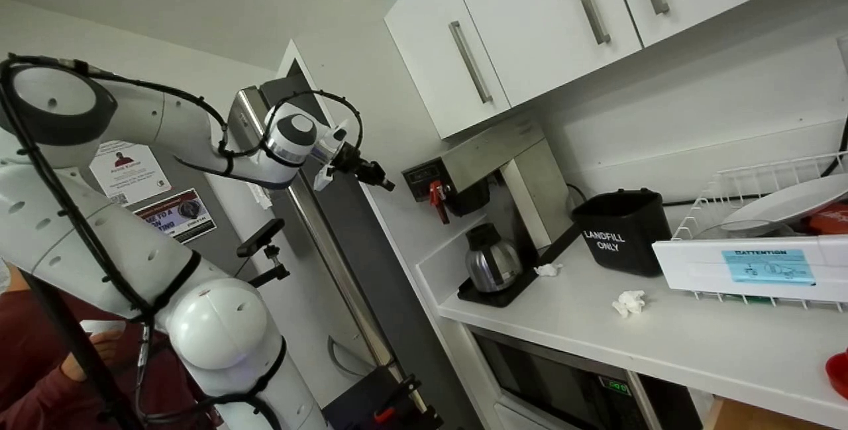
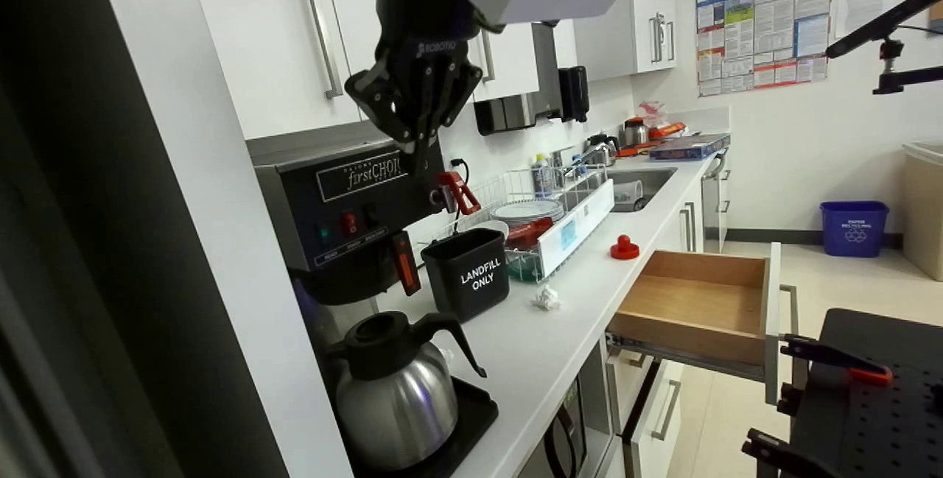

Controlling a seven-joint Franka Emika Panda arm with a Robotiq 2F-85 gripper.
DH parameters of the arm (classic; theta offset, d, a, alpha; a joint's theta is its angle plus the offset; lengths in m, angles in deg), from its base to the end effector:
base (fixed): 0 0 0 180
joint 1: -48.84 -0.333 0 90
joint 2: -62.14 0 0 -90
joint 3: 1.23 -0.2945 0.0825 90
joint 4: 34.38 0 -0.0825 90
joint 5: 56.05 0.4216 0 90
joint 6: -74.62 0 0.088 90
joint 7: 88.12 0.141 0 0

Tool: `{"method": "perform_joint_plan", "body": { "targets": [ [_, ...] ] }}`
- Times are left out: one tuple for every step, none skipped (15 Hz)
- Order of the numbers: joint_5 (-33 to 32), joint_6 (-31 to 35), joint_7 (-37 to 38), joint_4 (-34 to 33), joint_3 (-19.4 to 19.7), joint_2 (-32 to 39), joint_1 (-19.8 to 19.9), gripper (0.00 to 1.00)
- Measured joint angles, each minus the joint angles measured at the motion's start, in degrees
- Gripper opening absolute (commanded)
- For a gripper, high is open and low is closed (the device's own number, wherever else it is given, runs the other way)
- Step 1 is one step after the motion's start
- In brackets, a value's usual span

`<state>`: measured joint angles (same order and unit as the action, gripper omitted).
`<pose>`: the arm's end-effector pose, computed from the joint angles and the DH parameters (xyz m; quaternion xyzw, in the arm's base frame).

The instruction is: Press the power-off button on the coffee maker.

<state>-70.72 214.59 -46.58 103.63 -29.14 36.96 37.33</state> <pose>0.4040 0.3250 0.4379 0.9573 0.0619 0.2812 0.0249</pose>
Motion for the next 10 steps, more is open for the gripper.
{"method": "perform_joint_plan", "body": {
  "targets": [
    [0.92,-1.02,-1.19,0.46,0.73,-1.34,-0.76,0.00],
    [1.86,-1.76,-2.35,0.92,1.29,-2.50,-1.34,0.00],
    [2.72,-2.32,-3.49,1.38,1.74,-3.52,-1.80,0.00],
    [3.35,-2.82,-4.39,1.75,2.04,-4.39,-2.08,0.00],
    [3.89,-3.12,-5.16,2.13,2.24,-5.13,-2.28,0.00],
    [4.46,-3.29,-5.78,2.49,2.33,-5.78,-2.38,0.00],
    [5.03,-3.33,-6.53,2.84,2.37,-6.34,-2.45,0.00],
    [5.40,-3.34,-6.89,3.12,2.37,-6.81,-2.50,0.00],
    [5.91,-3.34,-7.56,3.37,2.37,-7.20,-2.52,0.00],
    [6.44,-3.34,-8.18,3.62,2.37,-7.54,-2.56,0.00]
  ]
}}
